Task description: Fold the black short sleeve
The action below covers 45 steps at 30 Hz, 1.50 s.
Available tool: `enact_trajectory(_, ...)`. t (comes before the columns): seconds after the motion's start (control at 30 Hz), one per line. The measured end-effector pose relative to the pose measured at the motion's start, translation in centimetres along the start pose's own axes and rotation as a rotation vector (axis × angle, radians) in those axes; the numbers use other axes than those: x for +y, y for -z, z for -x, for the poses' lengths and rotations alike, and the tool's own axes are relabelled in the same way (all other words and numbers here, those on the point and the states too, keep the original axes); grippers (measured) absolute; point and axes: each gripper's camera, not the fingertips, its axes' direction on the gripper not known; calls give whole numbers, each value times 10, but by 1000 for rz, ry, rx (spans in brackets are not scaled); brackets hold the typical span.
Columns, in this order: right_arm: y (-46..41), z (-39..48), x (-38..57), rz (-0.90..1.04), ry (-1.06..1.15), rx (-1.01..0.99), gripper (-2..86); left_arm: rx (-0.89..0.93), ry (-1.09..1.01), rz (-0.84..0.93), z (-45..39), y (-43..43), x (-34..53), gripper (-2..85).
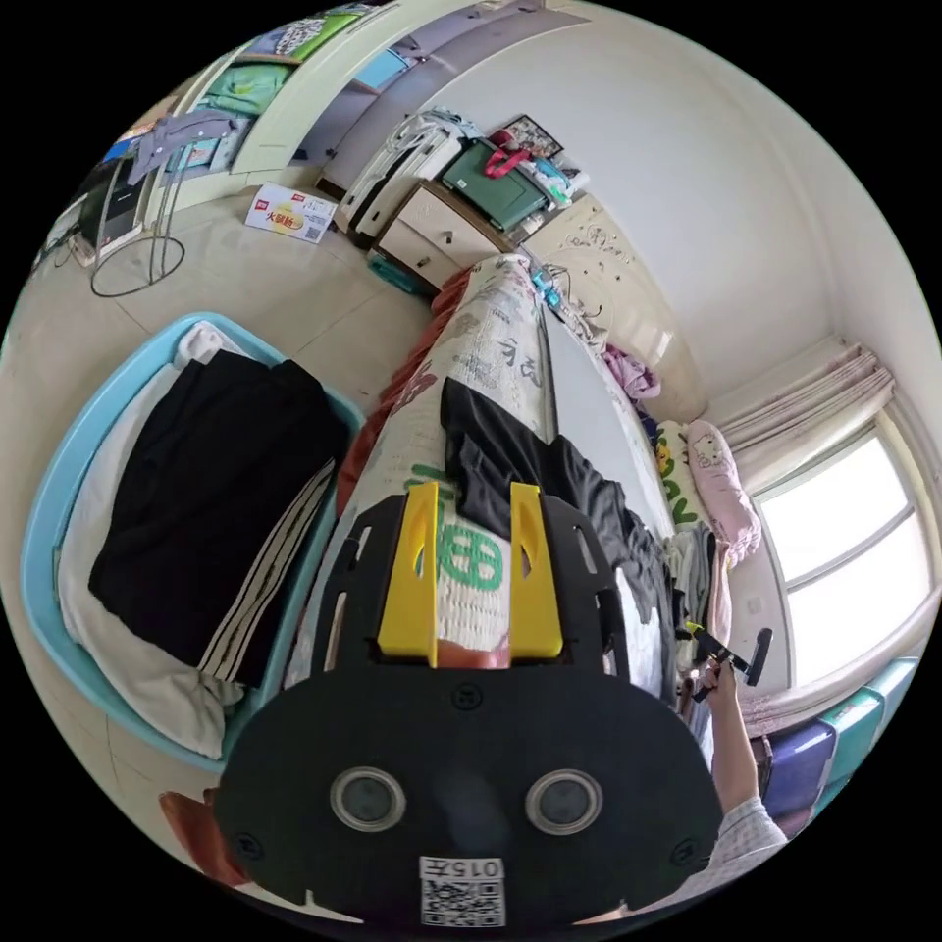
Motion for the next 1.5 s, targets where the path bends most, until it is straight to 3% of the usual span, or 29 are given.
enact_trajectory(0.07,-35,4,-18,119,1,161,81,32,-4,54,-2,-34,-14,91)
enact_trajectory(0.17,-33,-9,-21,53,-66,243,48,53,-64,163,-16,-66,-24,20)
enact_trajectory(0.33,-34,-28,-14,86,-97,308,40,-270,-172,141,-36,-52,-29,4)
enact_trajectory(0.43,-28,-17,-17,101,-25,364,51,-314,-197,174,-34,-42,-29,6)
enact_trajectory(0.5,-13,-11,-21,60,-14,415,63,-350,-245,141,-43,-31,-27,8)
enact_trajectory(0.6,23,5,-28,-94,18,399,75,-546,-338,83,-70,-13,-29,30)
enact_trajectory(0.73,15,55,-44,-202,139,192,15,-364,-510,-44,-137,-16,-17,4)
enact_trajectory(0.87,-53,102,-69,-91,118,132,-1,-186,-510,99,-193,-97,-16,-6)
enact_trajectory(0.97,-80,125,-76,-99,130,168,-4,-150,-472,125,-217,-140,-14,-8)
enact_trajectory(1.27,-101,148,-91,-34,240,462,-7,-301,-496,237,-244,-187,-24,-7)
enact_trajectory(1.4,-61,126,-67,-107,190,363,-7,-387,-467,176,-250,-159,-14,-3)
enact_trajectory(1.5,12,93,0,-241,193,99,-8,-288,-579,112,-249,-90,13,10)
